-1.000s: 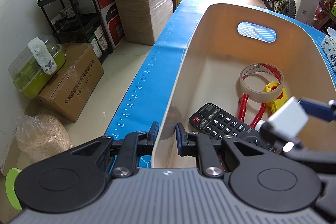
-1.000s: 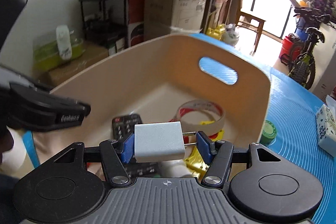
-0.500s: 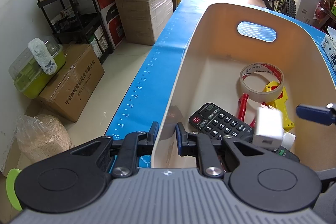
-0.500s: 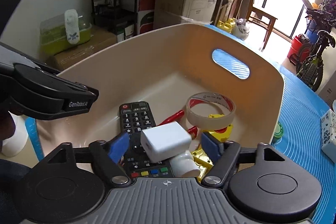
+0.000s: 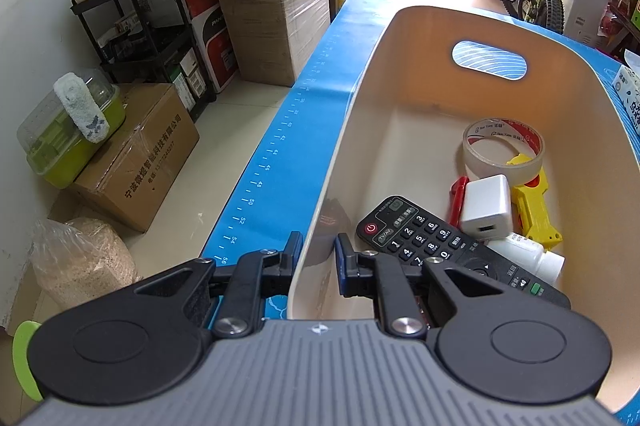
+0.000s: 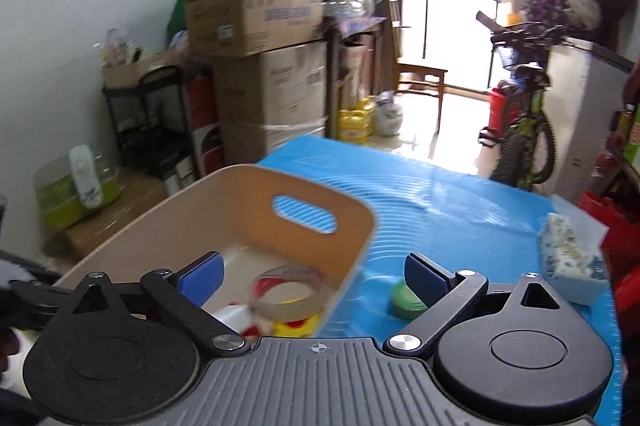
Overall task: Organize rigid objects
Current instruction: 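Grasp the green ointment tin with the right tool, then carry the green tin into the basket with the right tool and release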
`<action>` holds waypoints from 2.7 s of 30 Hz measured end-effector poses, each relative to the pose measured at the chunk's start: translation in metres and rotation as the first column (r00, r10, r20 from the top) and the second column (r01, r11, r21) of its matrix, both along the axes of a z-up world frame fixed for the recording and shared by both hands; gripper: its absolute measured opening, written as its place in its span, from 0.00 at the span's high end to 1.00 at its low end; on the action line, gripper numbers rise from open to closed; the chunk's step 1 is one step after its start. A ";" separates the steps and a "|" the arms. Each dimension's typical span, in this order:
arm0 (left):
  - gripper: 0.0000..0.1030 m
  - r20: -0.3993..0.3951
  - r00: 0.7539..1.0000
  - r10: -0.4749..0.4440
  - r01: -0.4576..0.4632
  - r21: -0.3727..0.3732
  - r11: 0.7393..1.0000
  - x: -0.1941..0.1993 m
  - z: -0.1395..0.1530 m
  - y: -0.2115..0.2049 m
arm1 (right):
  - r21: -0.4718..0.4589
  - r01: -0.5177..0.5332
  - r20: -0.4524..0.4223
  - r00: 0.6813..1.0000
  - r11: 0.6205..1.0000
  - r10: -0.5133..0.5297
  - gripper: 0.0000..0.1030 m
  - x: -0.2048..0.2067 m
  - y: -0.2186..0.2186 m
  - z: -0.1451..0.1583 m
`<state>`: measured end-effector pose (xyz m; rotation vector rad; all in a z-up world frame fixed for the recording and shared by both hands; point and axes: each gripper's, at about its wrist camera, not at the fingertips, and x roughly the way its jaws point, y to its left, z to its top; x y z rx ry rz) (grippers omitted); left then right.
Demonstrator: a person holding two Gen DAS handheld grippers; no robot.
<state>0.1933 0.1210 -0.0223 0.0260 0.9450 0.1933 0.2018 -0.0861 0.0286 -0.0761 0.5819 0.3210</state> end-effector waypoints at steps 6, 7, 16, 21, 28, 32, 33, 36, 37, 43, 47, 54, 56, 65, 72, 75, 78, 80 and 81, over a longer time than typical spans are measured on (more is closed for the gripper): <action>0.81 0.000 1.000 -0.003 0.003 0.001 1.000 0.000 0.000 0.001 | -0.028 0.120 0.020 0.993 0.992 -0.120 0.06 0.022 -0.052 -0.014; 0.81 -0.001 1.000 -0.006 0.006 0.001 1.000 0.000 0.000 0.001 | -0.022 0.142 0.016 0.990 0.990 -0.142 0.06 0.027 -0.060 -0.019; 0.81 -0.006 1.000 -0.017 0.017 -0.005 1.000 0.001 -0.001 0.002 | -0.112 0.151 -0.058 0.986 0.982 -0.158 0.06 0.072 -0.065 -0.086; 0.81 -0.011 1.000 -0.018 0.018 -0.003 1.000 0.001 -0.002 0.002 | -0.130 0.144 -0.081 0.985 0.981 -0.155 0.06 0.096 -0.056 -0.116; 0.81 -0.015 1.000 -0.020 0.020 -0.008 1.000 0.002 -0.002 0.002 | -0.099 0.174 -0.095 0.978 0.980 -0.183 0.09 0.114 -0.053 -0.142; 0.81 -0.013 1.000 -0.023 0.024 0.001 1.000 0.001 -0.002 0.000 | -0.110 0.173 -0.091 0.979 0.979 -0.183 0.15 0.120 -0.049 -0.149; 0.81 -0.014 1.000 -0.023 0.023 0.003 1.000 0.001 -0.002 0.000 | -0.109 0.170 -0.088 0.980 0.979 -0.180 0.17 0.121 -0.048 -0.150; 0.81 -0.018 1.000 -0.019 0.019 0.003 1.000 0.002 -0.002 0.000 | -0.106 0.158 -0.089 0.982 0.982 -0.168 0.25 0.122 -0.046 -0.153; 0.81 -0.018 1.000 -0.018 0.018 0.005 1.000 0.002 -0.002 0.000 | -0.099 0.153 -0.082 0.984 0.983 -0.161 0.27 0.121 -0.045 -0.153; 0.81 -0.020 1.000 -0.014 0.014 0.005 1.000 0.002 -0.002 0.000 | -0.110 0.112 -0.074 0.990 0.988 -0.121 0.48 0.115 -0.037 -0.151; 0.81 -0.021 1.000 -0.012 0.012 0.006 1.000 0.002 -0.002 0.000 | -0.116 0.128 -0.072 0.988 0.985 -0.137 0.48 0.108 -0.040 -0.147; 0.81 -0.020 1.000 -0.007 0.008 0.013 1.000 0.002 -0.002 0.000 | -0.104 0.148 -0.067 0.986 0.983 -0.156 0.48 0.087 -0.049 -0.118; 0.80 -0.018 1.000 -0.004 0.005 0.015 1.000 0.001 -0.002 0.000 | -0.087 0.160 -0.069 0.984 0.983 -0.166 0.48 0.079 -0.053 -0.105; 0.78 -0.007 1.000 0.008 -0.008 0.035 0.999 0.000 -0.002 -0.002 | -0.104 0.161 0.009 0.987 0.981 -0.161 0.48 0.036 -0.049 -0.047; 0.78 0.008 1.000 0.019 -0.019 0.043 0.999 -0.002 -0.002 -0.005 | -0.070 0.104 0.049 0.994 0.992 -0.101 0.48 -0.001 -0.034 -0.003; 0.78 0.017 1.000 0.021 -0.022 0.041 0.999 -0.003 -0.002 -0.005 | -0.071 0.078 0.050 0.996 0.994 -0.074 0.48 -0.014 -0.023 0.008; 0.78 0.021 0.999 0.024 -0.024 0.038 0.999 -0.004 -0.003 -0.004 | -0.061 0.048 0.036 0.998 0.997 -0.046 0.48 -0.023 -0.009 0.012; 0.78 0.026 0.999 0.022 -0.023 0.041 0.999 -0.005 -0.002 -0.004 | -0.075 0.039 0.025 0.999 0.996 -0.037 0.48 -0.027 0.003 0.010; 0.78 0.028 0.999 0.020 -0.021 0.044 0.999 -0.006 -0.002 -0.005 | -0.080 0.033 0.020 0.999 0.996 -0.031 0.48 -0.028 0.009 0.007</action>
